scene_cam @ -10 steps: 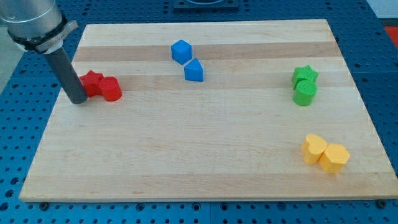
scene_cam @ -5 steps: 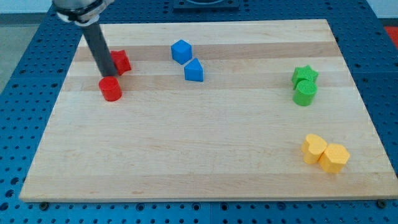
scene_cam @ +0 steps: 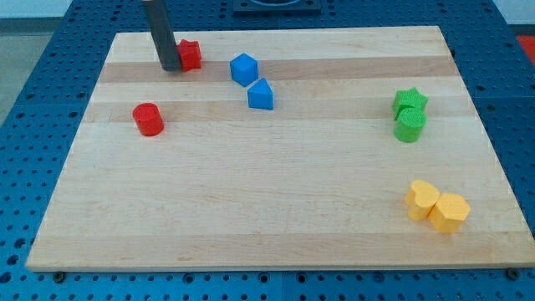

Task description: Slide the red star closer to the blue cube

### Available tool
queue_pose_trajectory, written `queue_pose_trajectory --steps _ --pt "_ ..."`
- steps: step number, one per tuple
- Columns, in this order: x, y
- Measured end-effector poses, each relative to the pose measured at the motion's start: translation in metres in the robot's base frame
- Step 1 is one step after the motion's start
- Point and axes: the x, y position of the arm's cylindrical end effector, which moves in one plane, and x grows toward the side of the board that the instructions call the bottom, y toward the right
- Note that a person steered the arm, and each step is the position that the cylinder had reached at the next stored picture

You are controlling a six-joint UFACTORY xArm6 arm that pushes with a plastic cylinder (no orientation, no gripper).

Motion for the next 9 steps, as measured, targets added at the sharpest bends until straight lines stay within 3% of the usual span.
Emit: queue_pose_trajectory --steps 4,9 --pt "-0.002 0.020" --pt "-0.061 0.020"
